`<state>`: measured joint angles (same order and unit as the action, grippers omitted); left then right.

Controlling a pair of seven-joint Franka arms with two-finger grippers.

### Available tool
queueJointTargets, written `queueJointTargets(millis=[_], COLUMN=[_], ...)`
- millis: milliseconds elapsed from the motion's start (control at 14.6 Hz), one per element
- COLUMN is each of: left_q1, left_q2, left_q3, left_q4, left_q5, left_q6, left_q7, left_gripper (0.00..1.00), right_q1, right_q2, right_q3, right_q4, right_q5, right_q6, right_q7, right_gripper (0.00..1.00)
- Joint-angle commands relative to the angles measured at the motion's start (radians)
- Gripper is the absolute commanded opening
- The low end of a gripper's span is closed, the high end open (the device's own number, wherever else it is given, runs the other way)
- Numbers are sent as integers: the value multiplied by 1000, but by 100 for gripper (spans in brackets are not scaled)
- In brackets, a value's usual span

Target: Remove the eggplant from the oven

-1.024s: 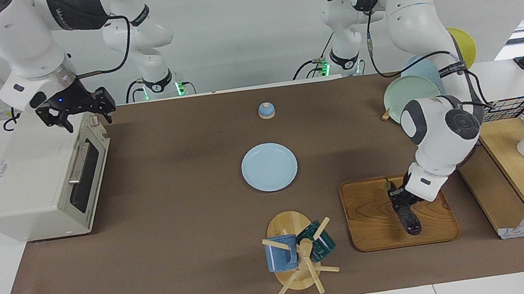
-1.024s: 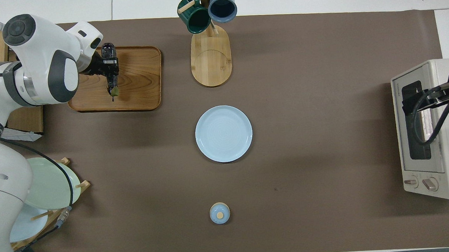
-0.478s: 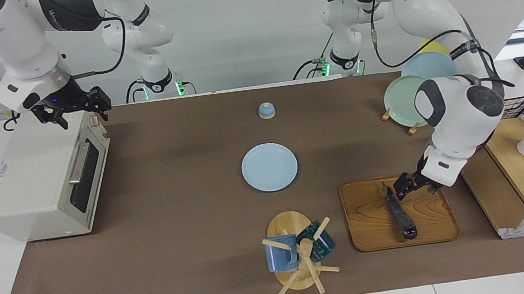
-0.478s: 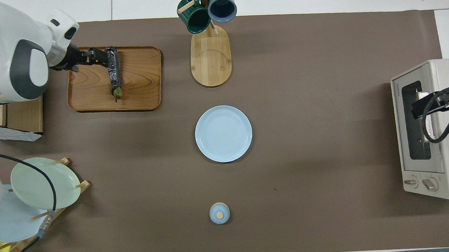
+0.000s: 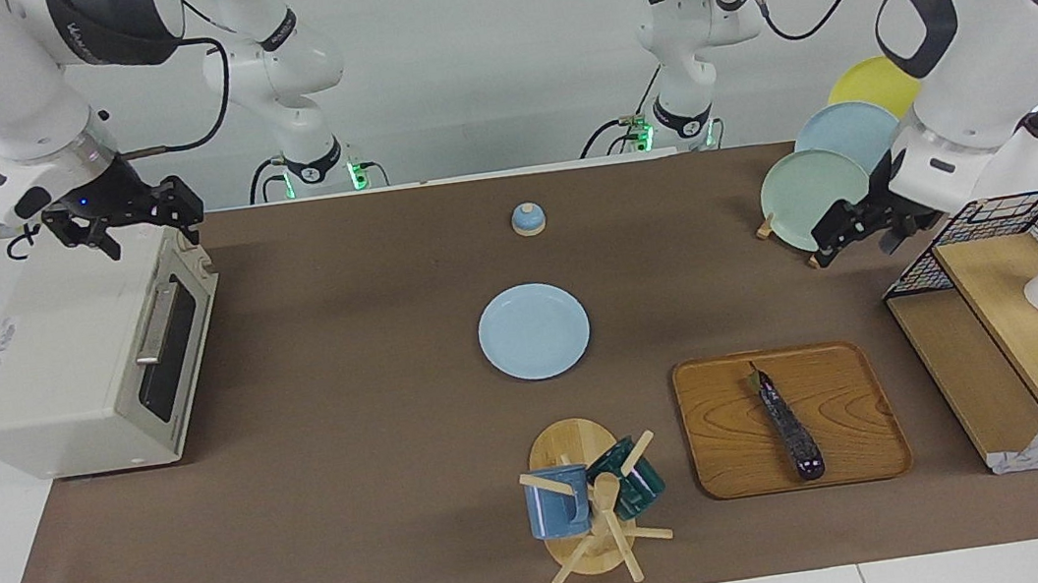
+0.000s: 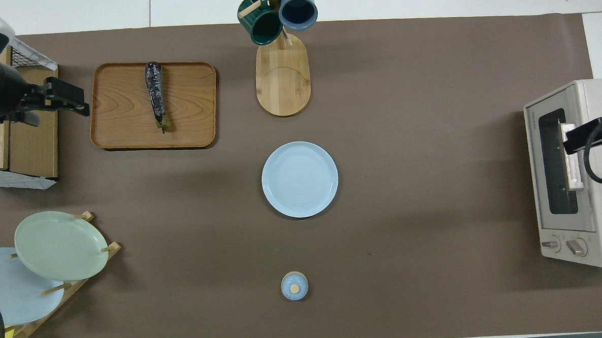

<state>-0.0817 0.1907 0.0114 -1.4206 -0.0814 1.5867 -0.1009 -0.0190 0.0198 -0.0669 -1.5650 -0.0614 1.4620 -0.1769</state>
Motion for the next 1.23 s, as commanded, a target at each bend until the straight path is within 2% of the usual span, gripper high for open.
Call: queueJointTargets(millis=[0,205,410,546,888,1161], left_q1=[-10,-16,0,49,48,56], left_q2=[-100,-171,-226,-224,-243,-244], left_q3=[-2,-10,-37,-94,-99,-99], left_q4=[-64,-160,-279,-273,-224,-231], left_q5=[43,46,48,75,81,58], left_q6=[-83,-87,-24,-45,-134,-64], left_q7=[-17,-71,-53,-43,-36,-34], left_gripper=[100,100,100,100,100,100], right_q1=[-18,-16,-18,-16,-13,-9], right_q2=[-12,-12,-14,-12,-12,-11], right_q3=[3,3,3,3,4,4], right_q4=[-23,-21,-21,-21,-18,-15], right_q5=[26,25,25,25,25,23], right_q6=[37,34,35,35,40,40], right_q7=[5,4,4,4,4,4], right_gripper=[100,100,100,100,100,100])
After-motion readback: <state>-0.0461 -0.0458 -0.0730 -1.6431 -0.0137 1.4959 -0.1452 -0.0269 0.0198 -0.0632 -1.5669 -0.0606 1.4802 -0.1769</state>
